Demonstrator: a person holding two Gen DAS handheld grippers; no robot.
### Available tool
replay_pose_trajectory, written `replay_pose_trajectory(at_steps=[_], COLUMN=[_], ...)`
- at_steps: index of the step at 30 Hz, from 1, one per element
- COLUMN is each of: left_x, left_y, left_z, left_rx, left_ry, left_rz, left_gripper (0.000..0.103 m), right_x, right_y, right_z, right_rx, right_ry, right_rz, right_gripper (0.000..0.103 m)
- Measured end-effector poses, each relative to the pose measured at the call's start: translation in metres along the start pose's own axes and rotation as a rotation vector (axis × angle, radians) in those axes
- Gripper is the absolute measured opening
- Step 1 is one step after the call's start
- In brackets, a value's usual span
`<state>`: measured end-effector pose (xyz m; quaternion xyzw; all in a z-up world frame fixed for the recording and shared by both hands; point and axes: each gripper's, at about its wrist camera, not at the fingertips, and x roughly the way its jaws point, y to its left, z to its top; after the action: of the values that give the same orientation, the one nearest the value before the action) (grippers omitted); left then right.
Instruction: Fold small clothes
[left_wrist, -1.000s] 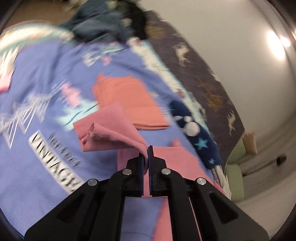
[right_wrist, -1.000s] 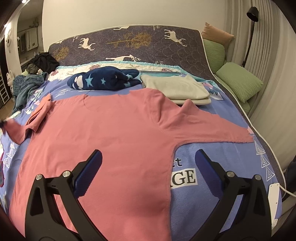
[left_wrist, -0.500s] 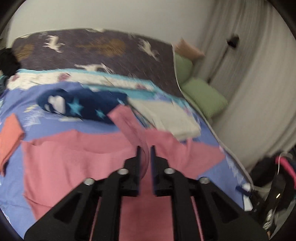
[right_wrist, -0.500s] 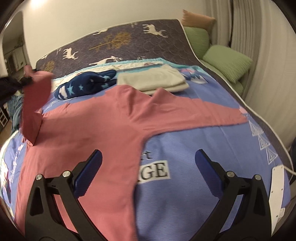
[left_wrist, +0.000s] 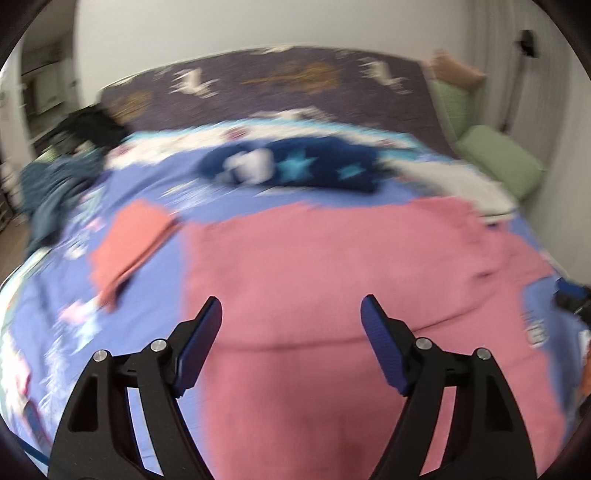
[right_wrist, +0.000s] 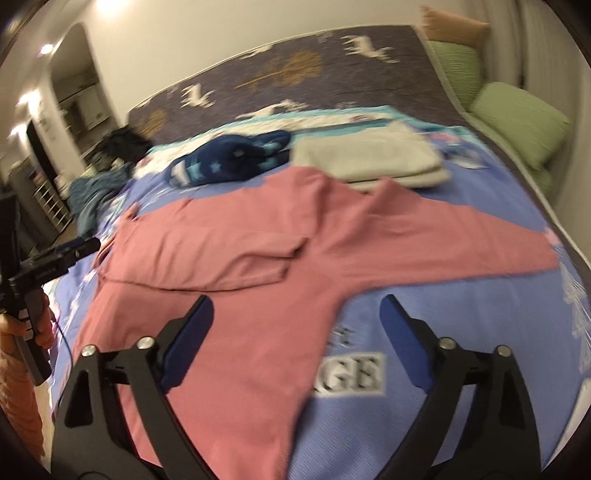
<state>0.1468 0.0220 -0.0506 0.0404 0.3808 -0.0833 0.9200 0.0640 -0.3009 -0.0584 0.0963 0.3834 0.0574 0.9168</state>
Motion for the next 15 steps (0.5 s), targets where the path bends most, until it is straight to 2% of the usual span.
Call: replay_pose_trajectory(at_steps=[2,6,9,12,14,15], left_x=[0.005,0.017,0.031,0.042,0.052,0.059], left_y=[0.029,0.072,0.083,0.082,0.079,0.079], left_z=[-0.014,-0.034,-0.039,-0.038,-0.032,-0.029], left_rx=[-0.050,-0.134,-0.161,-0.152,-0.142,-0.140], left_ry=[0.042,0.106,0.139,0.145,0.144,0.142], left_rz=[0.048,0.074,0.051,0.048,0.052,0.057], left_gripper=[0.078,0.078,0.078,0.078,0.078,0.078], right_x=[0.022,0.059,0.087,0.111,0.120,0.122], right_y=[0.010,0.017,0.014,0.008,0.008,0.010], right_z=[0.008,0.022,0.031,0.036,0.039,0.040], right_rx=[-0.043,-0.083,-0.060,0.012,0.041,0.043], right_ry=[0.038,0.091,0.130,0.177,0.178,0.172], right_rz=[0.029,0.031,0.018,0.087,0.133,0.143], right_gripper=[0.088,0.088,0.089,0.089,0.088,0.080])
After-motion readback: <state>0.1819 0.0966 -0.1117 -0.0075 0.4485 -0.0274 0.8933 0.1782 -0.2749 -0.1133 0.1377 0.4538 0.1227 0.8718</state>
